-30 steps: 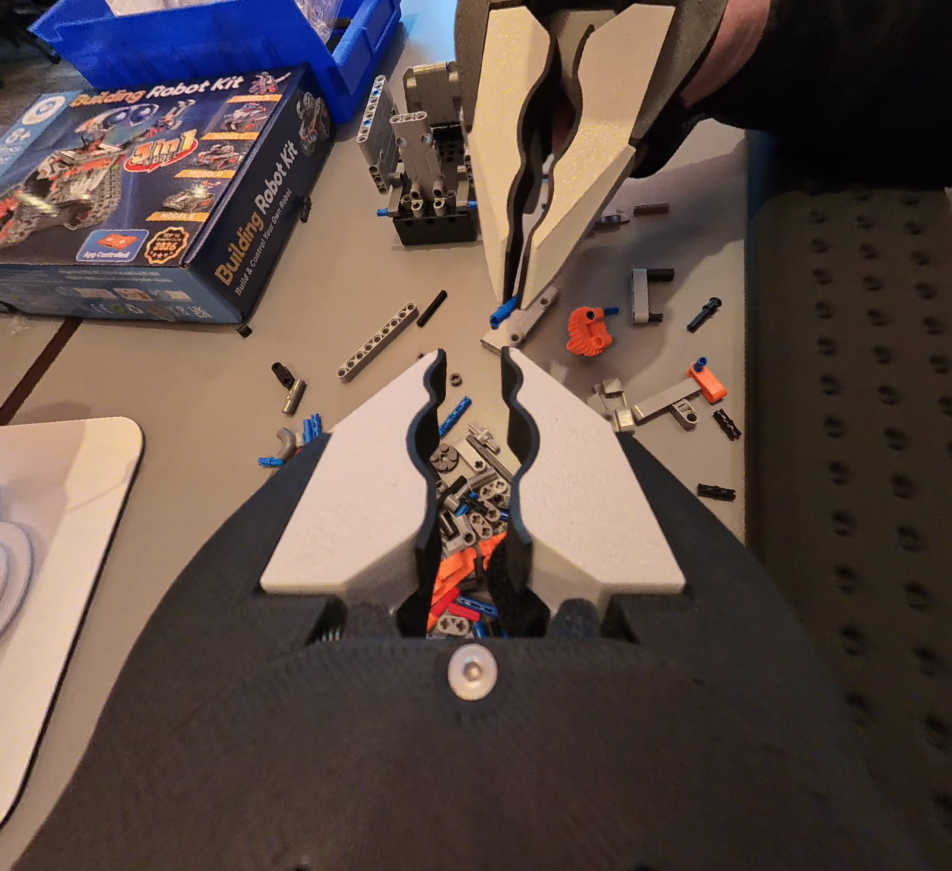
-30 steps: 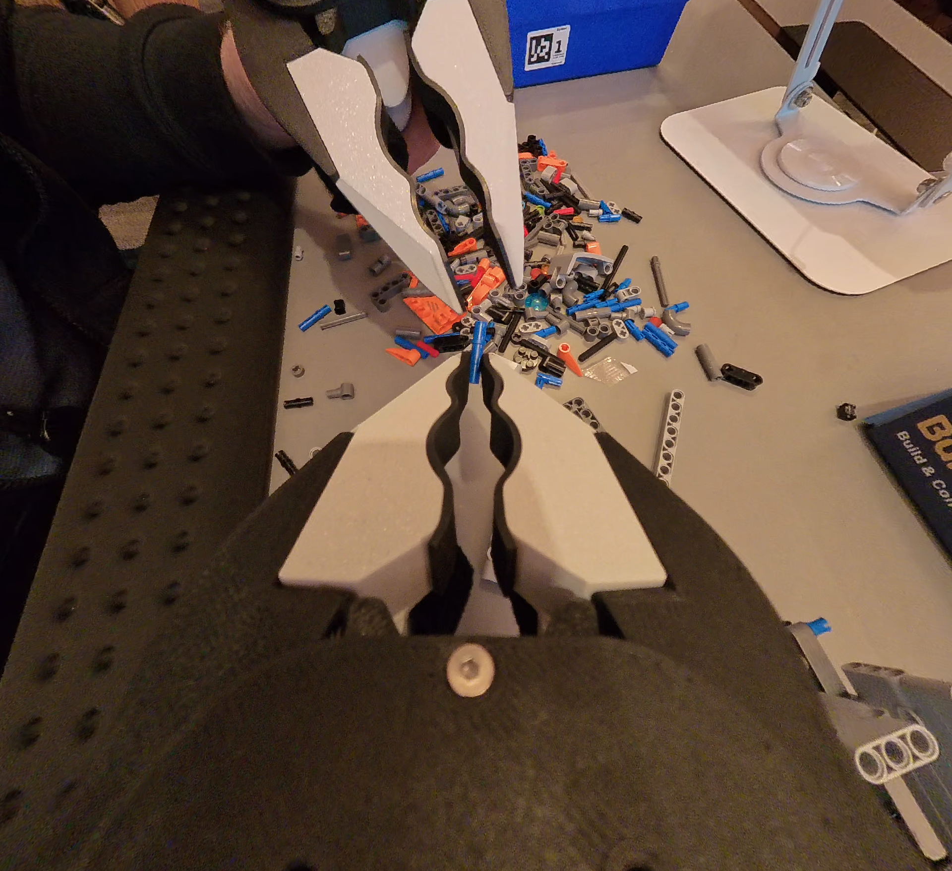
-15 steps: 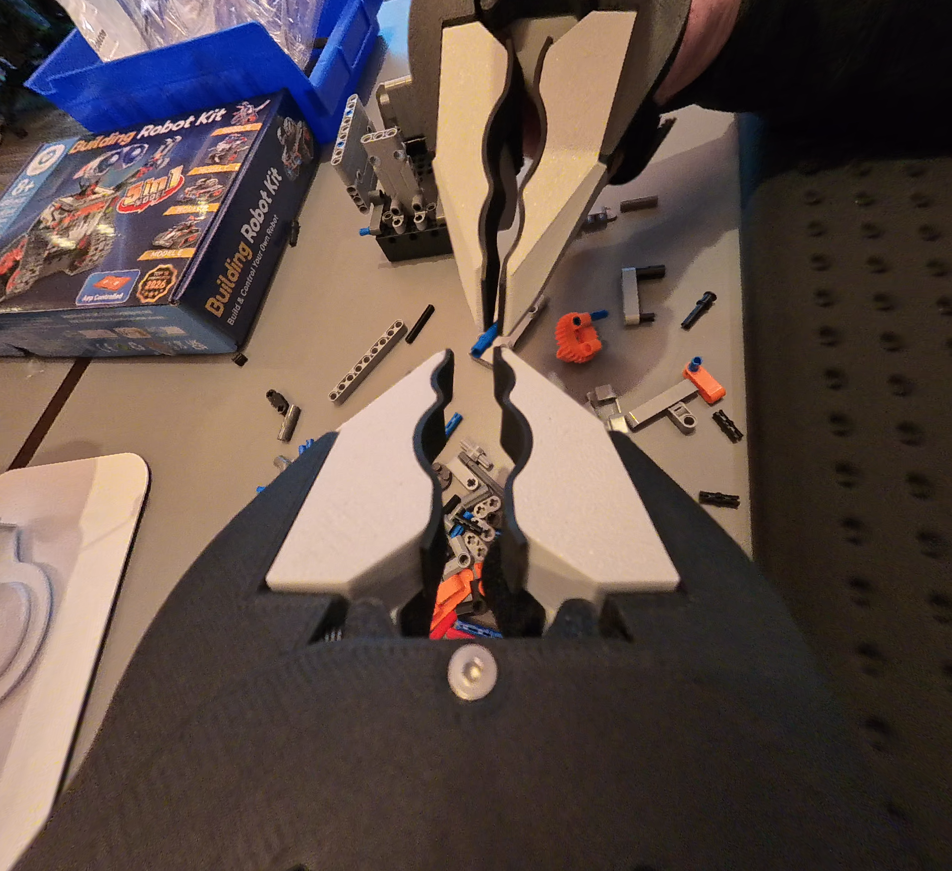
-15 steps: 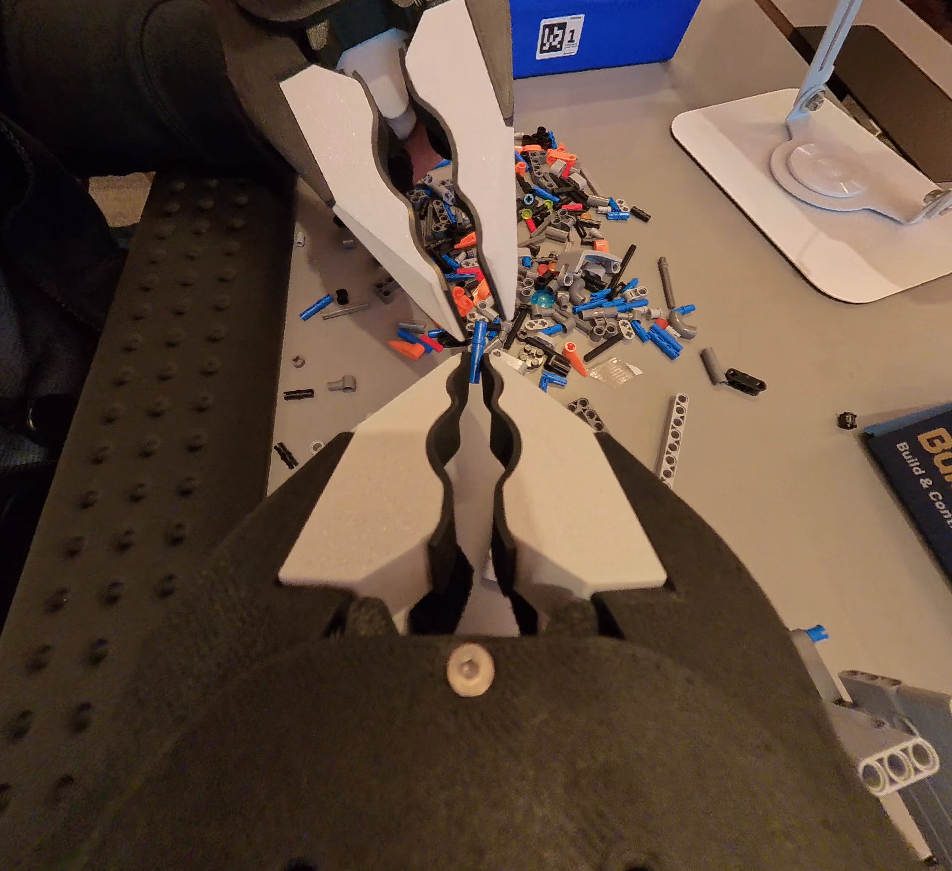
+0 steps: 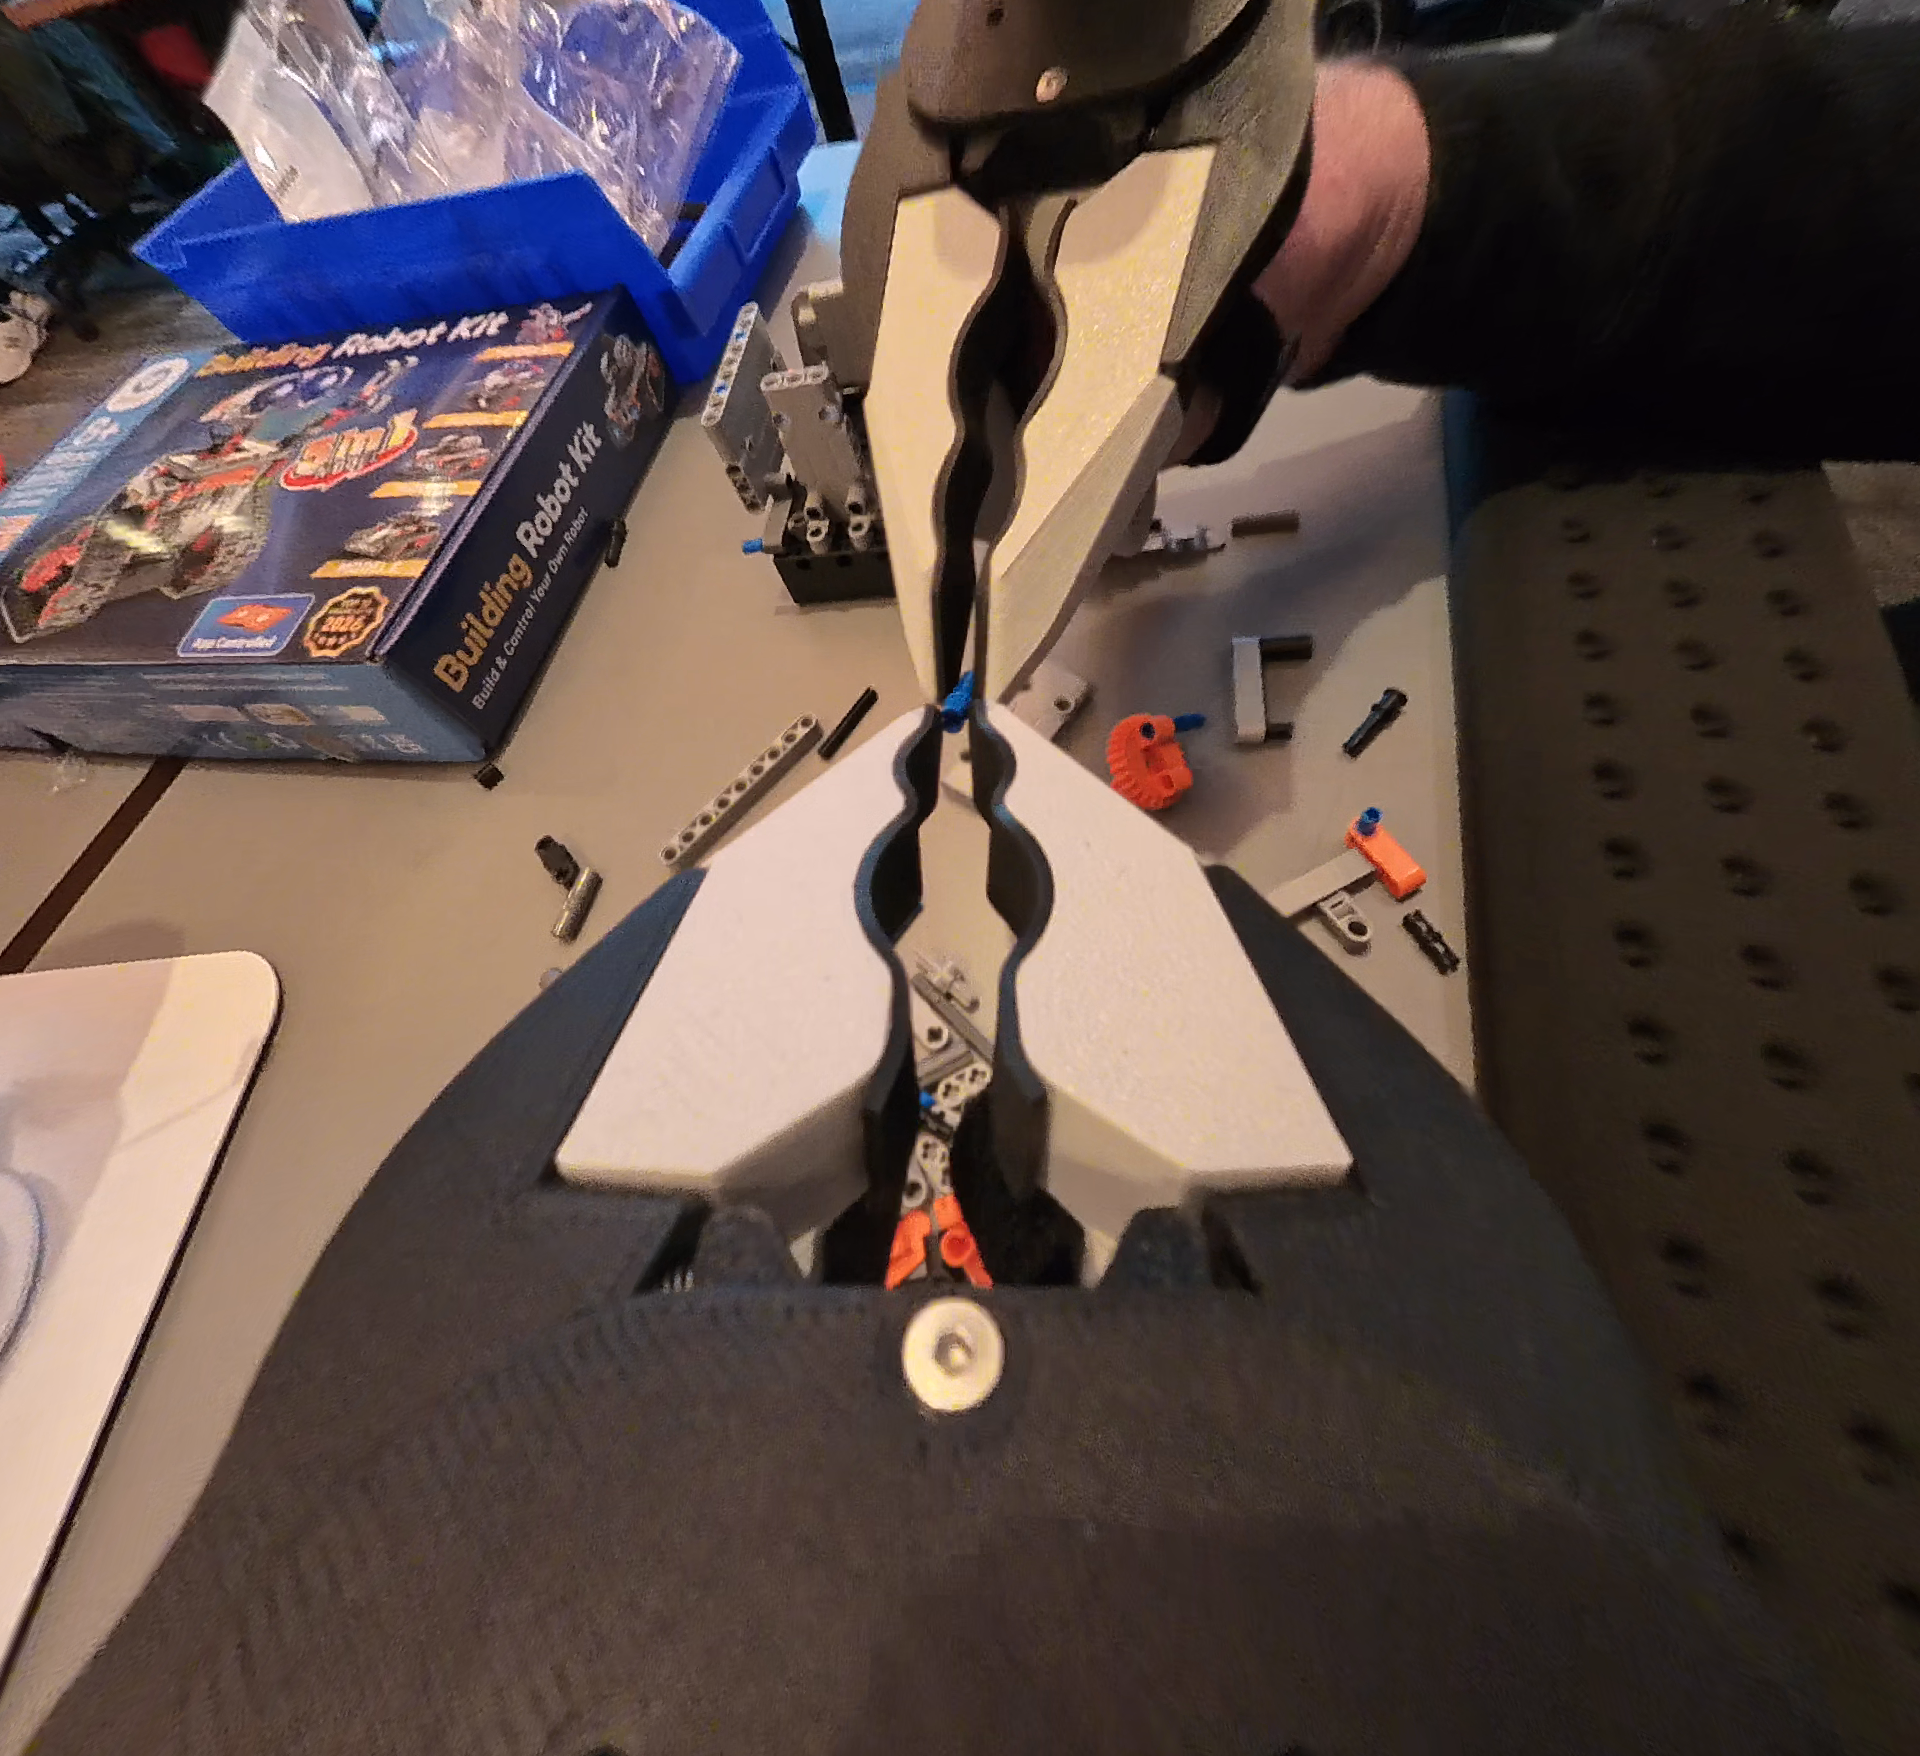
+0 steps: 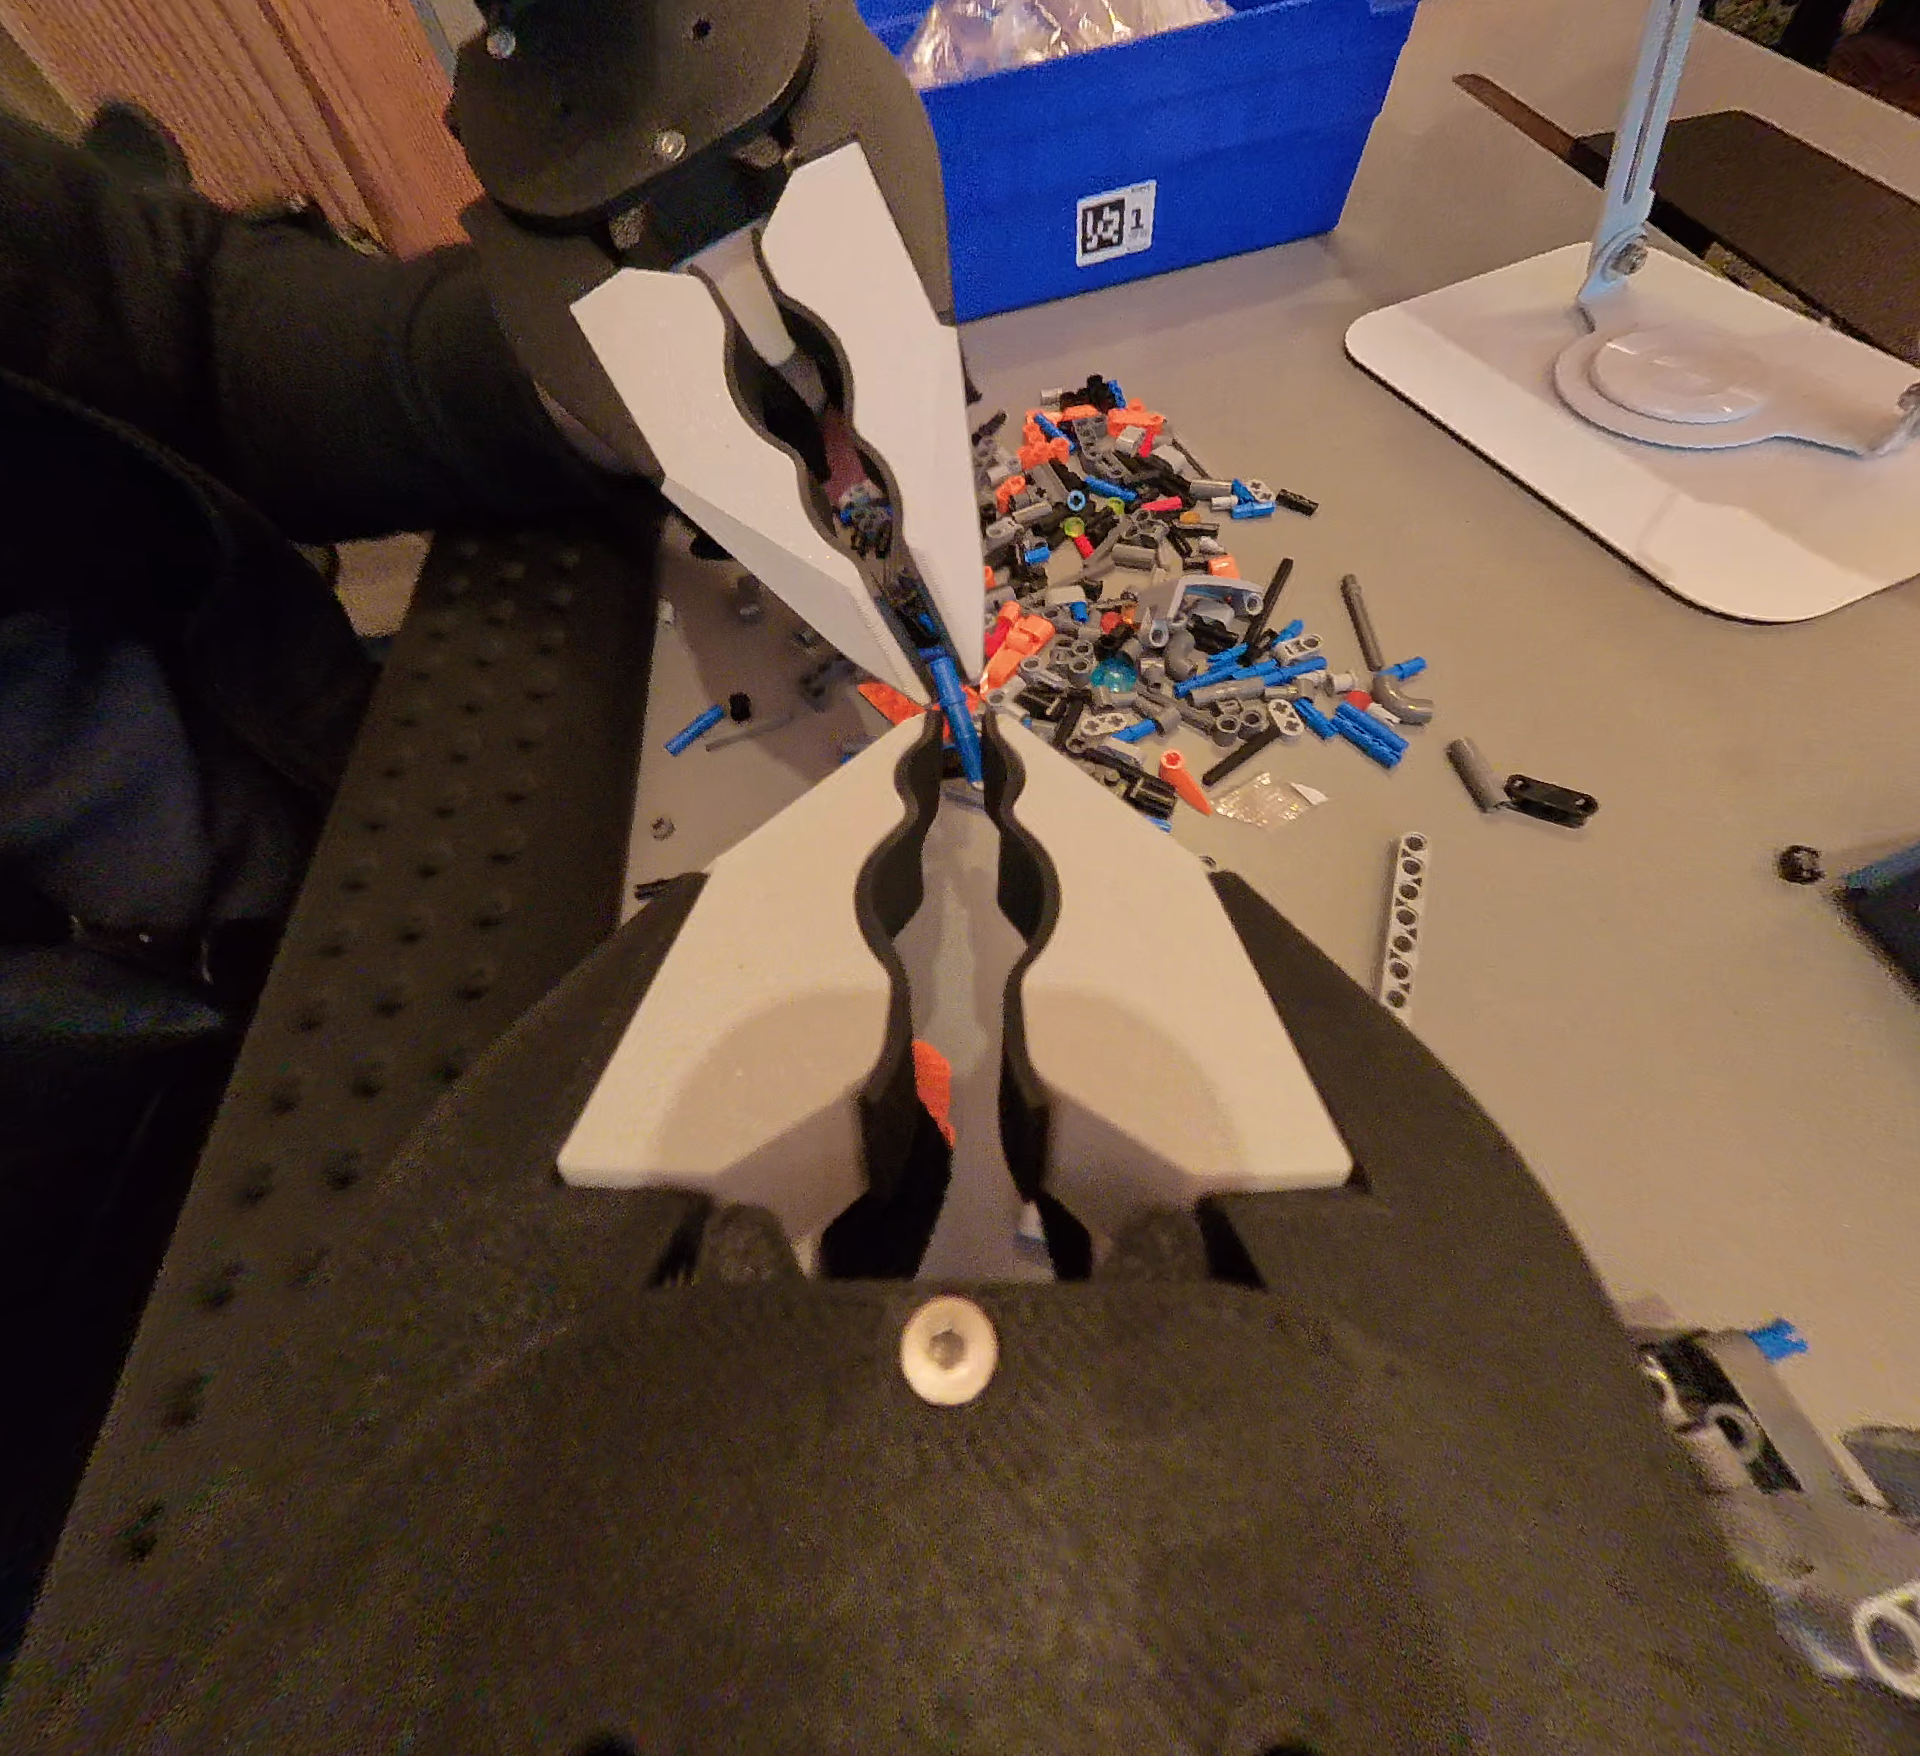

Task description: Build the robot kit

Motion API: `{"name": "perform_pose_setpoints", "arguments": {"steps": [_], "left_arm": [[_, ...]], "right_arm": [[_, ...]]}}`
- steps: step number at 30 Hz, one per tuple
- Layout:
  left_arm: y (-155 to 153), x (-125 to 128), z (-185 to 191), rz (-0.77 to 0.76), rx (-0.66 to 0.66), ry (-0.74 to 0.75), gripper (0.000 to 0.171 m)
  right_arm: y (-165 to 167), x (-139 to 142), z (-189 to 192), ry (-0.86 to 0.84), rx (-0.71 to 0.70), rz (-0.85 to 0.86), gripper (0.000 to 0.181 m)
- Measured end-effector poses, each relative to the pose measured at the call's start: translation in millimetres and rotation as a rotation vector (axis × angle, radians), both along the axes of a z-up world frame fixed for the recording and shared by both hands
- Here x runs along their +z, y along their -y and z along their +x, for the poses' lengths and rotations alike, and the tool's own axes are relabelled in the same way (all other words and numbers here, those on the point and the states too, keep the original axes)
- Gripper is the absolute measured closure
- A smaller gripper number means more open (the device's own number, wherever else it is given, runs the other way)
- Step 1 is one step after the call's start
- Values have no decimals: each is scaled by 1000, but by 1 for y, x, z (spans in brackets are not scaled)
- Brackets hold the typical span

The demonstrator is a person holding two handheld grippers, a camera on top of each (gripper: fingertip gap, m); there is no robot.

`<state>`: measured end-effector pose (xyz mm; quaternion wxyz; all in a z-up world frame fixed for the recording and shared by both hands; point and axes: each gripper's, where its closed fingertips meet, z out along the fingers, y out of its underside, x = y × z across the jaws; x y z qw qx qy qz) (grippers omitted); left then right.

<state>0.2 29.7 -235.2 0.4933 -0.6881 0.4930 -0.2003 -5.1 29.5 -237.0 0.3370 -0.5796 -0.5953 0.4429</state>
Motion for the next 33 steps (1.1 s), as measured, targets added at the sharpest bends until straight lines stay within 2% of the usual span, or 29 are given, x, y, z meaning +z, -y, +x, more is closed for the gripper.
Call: {"name": "perform_pose_setpoints", "arguments": {"steps": [10,20,26,33], "left_arm": [[-1,10,1,-25,2,94,169],[-1,-1,1,-79,-15,88,168],[0,3,3,-104,-26,130,169],[1,3,2,-130,-39,157,169]], "right_arm": [[-1,9,0,-50,-6,-5,178],[-1,-1,2,8,-2,36,179],[1,0,2,-16,15,-55,177],[1,1,2,-14,16,-28,178]]}}
